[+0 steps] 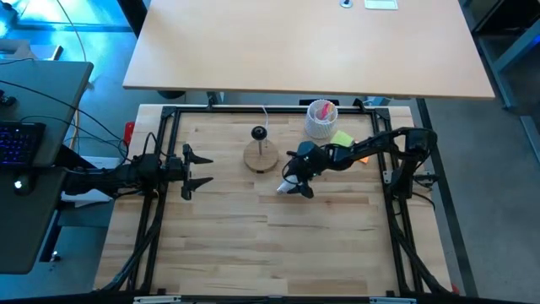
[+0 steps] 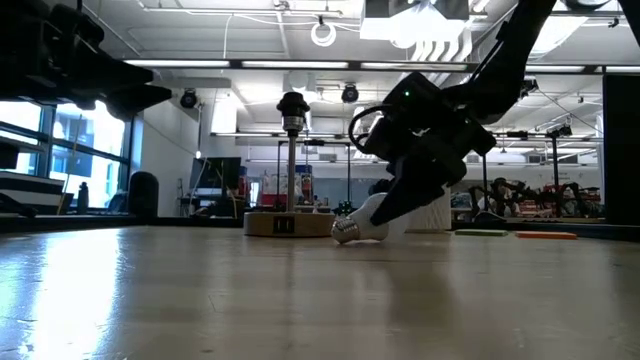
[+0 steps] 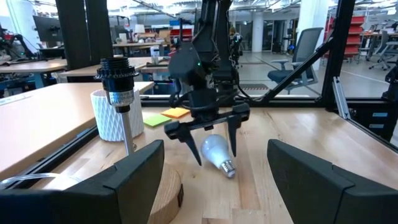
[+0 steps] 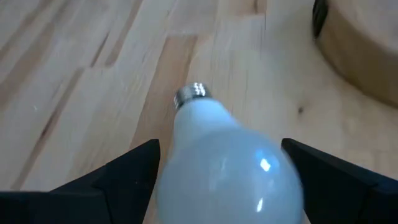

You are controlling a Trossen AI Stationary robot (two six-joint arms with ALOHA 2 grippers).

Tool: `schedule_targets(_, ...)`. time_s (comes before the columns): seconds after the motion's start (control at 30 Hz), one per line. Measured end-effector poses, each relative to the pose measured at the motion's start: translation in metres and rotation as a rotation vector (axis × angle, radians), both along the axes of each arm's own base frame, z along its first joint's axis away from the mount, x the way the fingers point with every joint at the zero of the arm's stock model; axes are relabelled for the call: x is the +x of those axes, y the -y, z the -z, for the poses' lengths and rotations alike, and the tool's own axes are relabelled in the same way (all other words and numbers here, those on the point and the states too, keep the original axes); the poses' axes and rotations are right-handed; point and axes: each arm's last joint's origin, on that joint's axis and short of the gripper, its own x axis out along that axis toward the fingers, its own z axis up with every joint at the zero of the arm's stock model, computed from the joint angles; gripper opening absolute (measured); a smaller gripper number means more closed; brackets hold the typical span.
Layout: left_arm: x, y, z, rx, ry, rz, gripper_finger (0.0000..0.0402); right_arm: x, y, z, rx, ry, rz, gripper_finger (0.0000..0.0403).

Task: Screw lightbulb
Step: Insert the light bulb into the lamp

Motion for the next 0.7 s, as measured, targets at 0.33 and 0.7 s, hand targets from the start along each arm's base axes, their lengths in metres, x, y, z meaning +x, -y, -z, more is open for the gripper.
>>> schedule_targets(0.33, 0.0000, 0.0000, 0.0000, 0.000, 0.000, 0.000, 0.0280, -0.0015, -0.0008, 0.0015, 0.023, -0.030, 0.014, 0.0324)
schedule_targets(0.7, 0.0000, 0.0000, 0.0001, 0.000, 0.000, 0.000, 0.0280, -0.0034, -0.0012, 0.0024, 0.097, -0.031, 0.091, 0.0280)
